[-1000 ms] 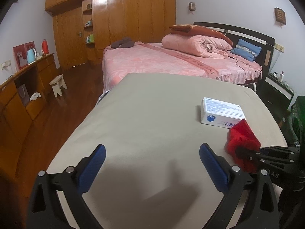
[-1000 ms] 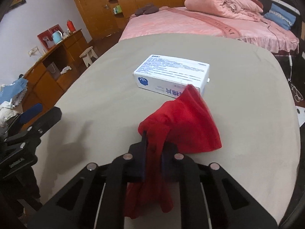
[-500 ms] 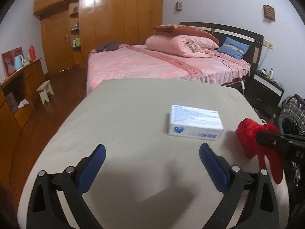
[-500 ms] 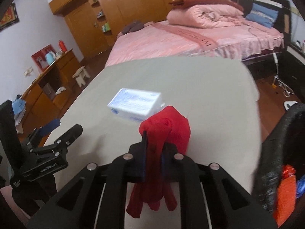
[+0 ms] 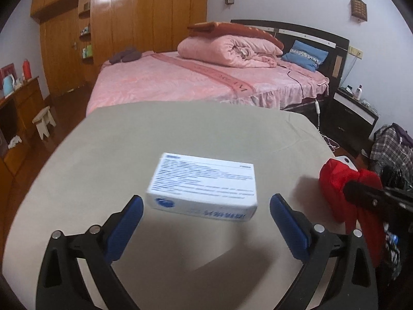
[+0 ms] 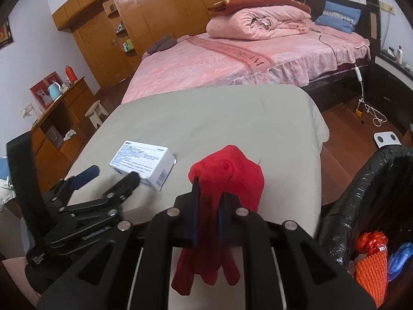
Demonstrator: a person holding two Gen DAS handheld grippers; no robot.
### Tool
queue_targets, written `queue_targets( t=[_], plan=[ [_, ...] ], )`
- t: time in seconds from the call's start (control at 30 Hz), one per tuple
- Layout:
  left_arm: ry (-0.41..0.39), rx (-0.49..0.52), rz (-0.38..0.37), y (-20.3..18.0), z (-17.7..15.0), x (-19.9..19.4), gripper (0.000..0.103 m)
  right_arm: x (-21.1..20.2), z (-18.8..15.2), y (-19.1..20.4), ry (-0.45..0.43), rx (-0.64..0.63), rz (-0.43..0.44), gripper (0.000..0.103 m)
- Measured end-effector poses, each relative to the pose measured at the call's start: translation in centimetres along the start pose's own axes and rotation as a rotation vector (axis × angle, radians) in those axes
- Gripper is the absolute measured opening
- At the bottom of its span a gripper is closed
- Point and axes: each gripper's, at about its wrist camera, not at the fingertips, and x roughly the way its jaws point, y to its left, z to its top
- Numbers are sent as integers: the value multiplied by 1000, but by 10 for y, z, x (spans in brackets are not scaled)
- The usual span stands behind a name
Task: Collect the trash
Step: 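Grasp the white medicine box with the left tool while the right tool holds the red cloth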
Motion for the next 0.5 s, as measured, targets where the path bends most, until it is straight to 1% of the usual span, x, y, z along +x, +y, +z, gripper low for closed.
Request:
queue_targets(
  t=[0.13, 0.23, 0.37, 0.5],
  plan=[
    [40, -6, 16, -7, 1, 18, 96, 4, 1, -3, 1, 5, 5, 10],
    [69, -20, 29, -5, 0, 25, 96, 7, 1, -4, 2, 11, 9, 10],
    [84, -67, 43, 5, -4, 25, 96, 10, 1, -1, 8, 10, 12, 10],
    [83, -77, 74, 18, -8, 19, 96, 11, 1, 1, 7, 1, 14, 11]
  ],
)
